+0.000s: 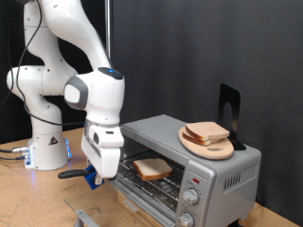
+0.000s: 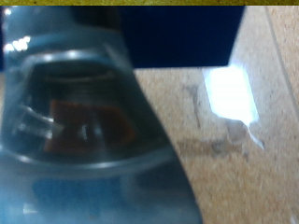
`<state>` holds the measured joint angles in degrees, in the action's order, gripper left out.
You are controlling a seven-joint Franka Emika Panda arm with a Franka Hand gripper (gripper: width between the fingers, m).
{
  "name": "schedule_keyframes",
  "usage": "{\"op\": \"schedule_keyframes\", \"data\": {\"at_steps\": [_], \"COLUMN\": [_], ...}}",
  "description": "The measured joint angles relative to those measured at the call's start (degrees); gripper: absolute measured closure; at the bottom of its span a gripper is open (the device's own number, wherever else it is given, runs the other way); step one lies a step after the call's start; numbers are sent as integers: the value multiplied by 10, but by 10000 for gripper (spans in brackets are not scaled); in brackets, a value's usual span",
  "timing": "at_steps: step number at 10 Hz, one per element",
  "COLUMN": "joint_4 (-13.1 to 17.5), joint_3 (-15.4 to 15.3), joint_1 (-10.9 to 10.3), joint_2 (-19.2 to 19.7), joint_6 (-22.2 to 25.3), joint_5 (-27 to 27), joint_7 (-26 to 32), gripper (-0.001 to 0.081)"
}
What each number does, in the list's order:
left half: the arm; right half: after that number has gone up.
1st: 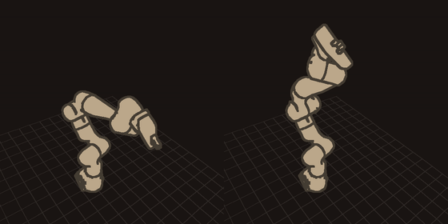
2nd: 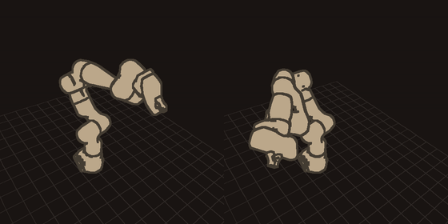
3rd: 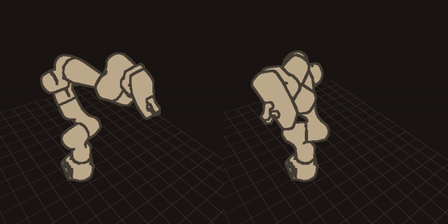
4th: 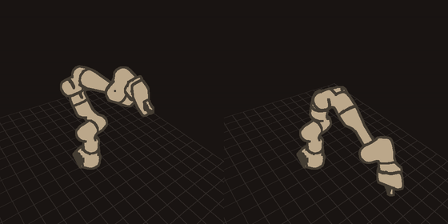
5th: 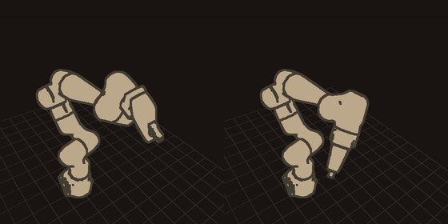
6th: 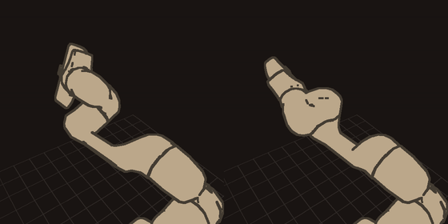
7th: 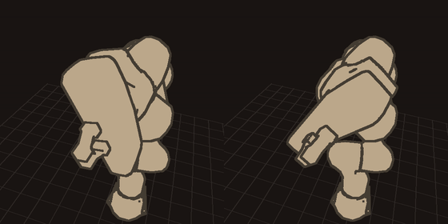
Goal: Make a piece of toast with the oven
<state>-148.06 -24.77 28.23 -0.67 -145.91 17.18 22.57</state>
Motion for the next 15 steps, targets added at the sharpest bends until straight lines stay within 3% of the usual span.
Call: {"op": "schedule_keyframes", "data": {"at_steps": [2, 4, 6, 7, 8, 9, 11, 15], "joint_4": [-8, -11, -2, -4, -6, -5, 4, 43], "joint_3": [10, 20, 29, 28, 28, 30, 47, 84], "joint_1": [10, 16, 21, 20, 20, 20, 20, 24], "joint_2": [1, 0, -9, -8, -8, -14, -49, -119], "joint_6": [-20, -30, 0, -4, -10, -9, 37, 168], "joint_5": [-23, -95, -150, -146, -177, -245, -371, -422], "joint_7": [6, 49, 102, 100, 125, 183, 293, 325], "gripper": [315, 315, 315, 315, 315, 315, 315, 315]}}
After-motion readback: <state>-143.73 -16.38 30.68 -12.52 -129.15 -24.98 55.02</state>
